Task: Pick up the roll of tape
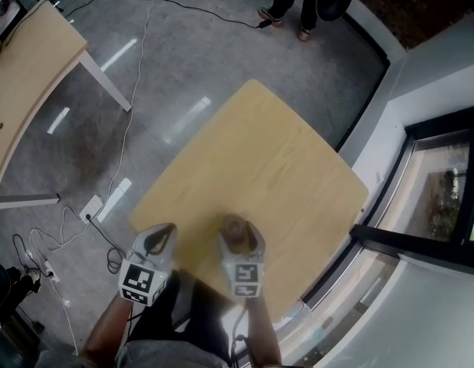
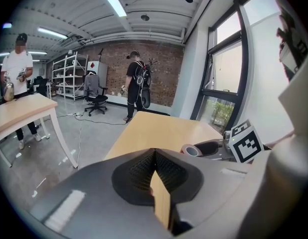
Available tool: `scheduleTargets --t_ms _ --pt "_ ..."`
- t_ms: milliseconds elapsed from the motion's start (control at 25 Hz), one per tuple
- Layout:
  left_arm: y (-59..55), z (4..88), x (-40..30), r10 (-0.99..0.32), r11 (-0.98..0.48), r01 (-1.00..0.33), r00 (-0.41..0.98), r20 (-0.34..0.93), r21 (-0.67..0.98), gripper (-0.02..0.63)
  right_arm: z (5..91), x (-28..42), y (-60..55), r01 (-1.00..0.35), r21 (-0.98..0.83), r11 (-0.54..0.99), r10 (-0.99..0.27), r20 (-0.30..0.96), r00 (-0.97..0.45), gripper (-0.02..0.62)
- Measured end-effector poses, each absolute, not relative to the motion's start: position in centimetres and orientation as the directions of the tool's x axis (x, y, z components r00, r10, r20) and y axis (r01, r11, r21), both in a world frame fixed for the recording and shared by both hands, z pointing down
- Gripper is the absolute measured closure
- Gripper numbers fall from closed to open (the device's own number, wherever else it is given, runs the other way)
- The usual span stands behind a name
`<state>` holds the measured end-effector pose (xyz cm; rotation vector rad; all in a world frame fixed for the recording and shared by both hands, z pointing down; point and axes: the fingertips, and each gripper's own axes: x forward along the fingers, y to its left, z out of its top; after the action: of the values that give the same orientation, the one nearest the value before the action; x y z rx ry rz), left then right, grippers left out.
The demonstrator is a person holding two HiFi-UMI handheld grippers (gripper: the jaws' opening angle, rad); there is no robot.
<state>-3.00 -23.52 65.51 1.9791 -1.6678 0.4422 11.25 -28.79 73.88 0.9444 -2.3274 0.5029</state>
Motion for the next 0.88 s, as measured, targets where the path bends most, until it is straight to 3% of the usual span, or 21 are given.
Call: scheduleTargets --t_ms 880 --pt "-22.8 64.9 -3.4 -0.821 -0.102 -0.981 0.176 0.544 0.163 0.607 72.9 11.8 -29.4 -0.748 -0.124 0.652 -0.556 0.593 -0.582 0.27"
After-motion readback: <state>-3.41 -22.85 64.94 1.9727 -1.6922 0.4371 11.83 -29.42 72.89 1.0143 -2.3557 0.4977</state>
